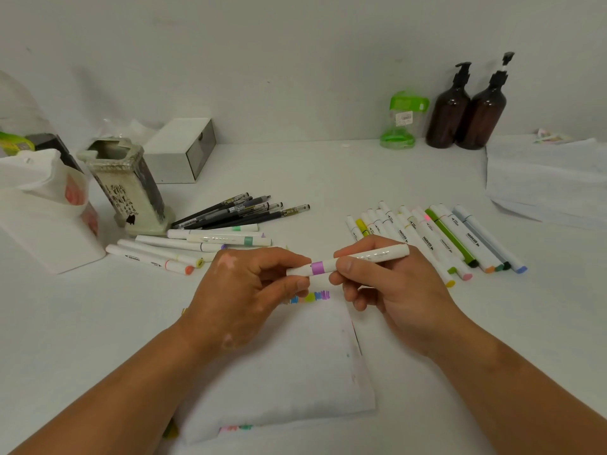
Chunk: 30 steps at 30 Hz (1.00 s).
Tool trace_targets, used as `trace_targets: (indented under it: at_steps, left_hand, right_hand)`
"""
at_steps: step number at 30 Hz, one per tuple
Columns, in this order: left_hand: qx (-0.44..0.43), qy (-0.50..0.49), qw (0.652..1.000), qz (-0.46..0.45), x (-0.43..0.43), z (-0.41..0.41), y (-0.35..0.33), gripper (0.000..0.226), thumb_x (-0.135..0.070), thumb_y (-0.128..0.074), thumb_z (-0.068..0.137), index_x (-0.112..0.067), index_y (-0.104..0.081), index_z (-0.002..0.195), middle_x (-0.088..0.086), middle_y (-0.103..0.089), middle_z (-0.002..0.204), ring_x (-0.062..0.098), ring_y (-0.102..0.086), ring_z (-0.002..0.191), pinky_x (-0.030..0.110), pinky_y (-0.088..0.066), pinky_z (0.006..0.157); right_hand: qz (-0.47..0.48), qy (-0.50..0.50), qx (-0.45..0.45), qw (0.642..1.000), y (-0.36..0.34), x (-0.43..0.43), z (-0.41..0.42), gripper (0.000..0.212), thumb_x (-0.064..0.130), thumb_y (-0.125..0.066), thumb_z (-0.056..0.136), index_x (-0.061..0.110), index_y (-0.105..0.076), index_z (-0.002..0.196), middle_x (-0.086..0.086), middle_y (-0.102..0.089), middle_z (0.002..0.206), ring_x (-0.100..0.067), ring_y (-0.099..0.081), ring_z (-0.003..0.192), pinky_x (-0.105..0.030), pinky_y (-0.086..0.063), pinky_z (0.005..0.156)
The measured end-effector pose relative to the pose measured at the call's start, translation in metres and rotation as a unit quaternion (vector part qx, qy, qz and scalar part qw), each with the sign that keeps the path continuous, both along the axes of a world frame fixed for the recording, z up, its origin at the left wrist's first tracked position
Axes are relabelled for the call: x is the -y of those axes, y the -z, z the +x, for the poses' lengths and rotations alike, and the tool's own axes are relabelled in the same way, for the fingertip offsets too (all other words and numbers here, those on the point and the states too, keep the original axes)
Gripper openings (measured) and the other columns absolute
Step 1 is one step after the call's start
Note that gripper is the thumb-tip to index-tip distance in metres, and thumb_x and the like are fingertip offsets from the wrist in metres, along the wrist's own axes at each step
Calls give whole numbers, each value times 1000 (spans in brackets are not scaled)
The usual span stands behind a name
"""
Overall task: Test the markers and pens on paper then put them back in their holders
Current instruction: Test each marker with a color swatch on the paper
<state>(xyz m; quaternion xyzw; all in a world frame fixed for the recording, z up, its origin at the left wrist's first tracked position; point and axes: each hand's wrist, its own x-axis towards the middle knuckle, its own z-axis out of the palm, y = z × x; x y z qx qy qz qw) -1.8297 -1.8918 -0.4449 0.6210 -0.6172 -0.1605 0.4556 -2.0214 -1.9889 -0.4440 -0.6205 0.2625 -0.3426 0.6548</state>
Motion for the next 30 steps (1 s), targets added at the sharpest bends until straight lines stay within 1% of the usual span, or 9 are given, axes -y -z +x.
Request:
trace_targets:
  at_steps: [7,9,11,14,16,19,22,25,30]
  left_hand:
    - [67,-12,997,-21,6,4,-1,24,-34,-72,79,-29,-77,102,-12,-75,83,4,-70,79,9,-53,69]
    - [57,-21,998,-18,8,11,-1,22,-29,-74,81,-30,-76,102,-18,-73,87,1,-69,83,7,-51,71]
    - [79,-17,997,-9,8,16,1,22,-28,-75,81,-27,-77,102,-26,-68,85,-4,-67,82,3,-48,69]
    - [78,1,997,26,7,18,6,21,-18,-79,82,-27,-76,101,-17,-70,75,1,-67,73,4,-47,65]
    - [70,10,997,37,8,19,8,21,-18,-80,82,-26,-74,101,-14,-70,72,3,-68,69,5,-47,65]
    - [59,2,996,62,9,22,6,21,-30,-83,78,-26,-72,95,-15,-68,71,3,-65,67,10,-49,62]
    - [81,-12,993,81,7,27,3,20,-42,-84,75,-29,-68,75,-13,-65,62,1,-58,58,10,-43,54]
    - [120,30,987,105,4,30,0,26,-46,-82,75,-30,-64,65,-15,-60,58,0,-56,56,9,-41,53]
    - [102,76,981,148,1,30,2,24,-48,-82,76,-29,-69,72,-16,-64,61,-2,-55,55,10,-41,52]
  right_hand:
    - [-32,-3,-26,999,-5,5,-3,8,22,-71,80,21,-78,83,-6,-71,71,-16,-62,58,-24,-48,52]
    - [-47,-7,-37,998,-11,11,-11,10,19,-70,80,19,-79,85,-7,-71,70,-17,-61,57,-26,-49,51]
    - [-123,-13,-117,985,-13,14,-17,6,18,-77,82,22,-79,86,-6,-73,70,-15,-63,57,-26,-51,52]
    - [-280,-3,-302,911,-6,6,-15,6,36,-80,80,35,-74,80,10,-70,67,-4,-60,57,-21,-48,54]
    - [-329,7,-353,876,-5,-2,-9,8,44,-75,78,38,-71,75,18,-67,68,-3,-59,61,-20,-48,56]
    - [-359,43,-378,852,-5,1,-9,12,41,-73,75,37,-65,68,20,-65,72,-1,-58,68,-18,-45,55]
    - [-366,136,-438,810,-6,14,-14,16,41,-74,77,35,-62,68,13,-61,63,-4,-57,63,-20,-39,53]
    - [-376,183,-520,745,-5,24,-3,19,47,-69,81,33,-61,70,13,-63,66,-4,-58,65,-25,-44,54]
    - [-406,178,-632,635,-7,31,17,23,51,-62,79,28,-63,77,10,-60,67,-9,-55,60,-23,-38,49]
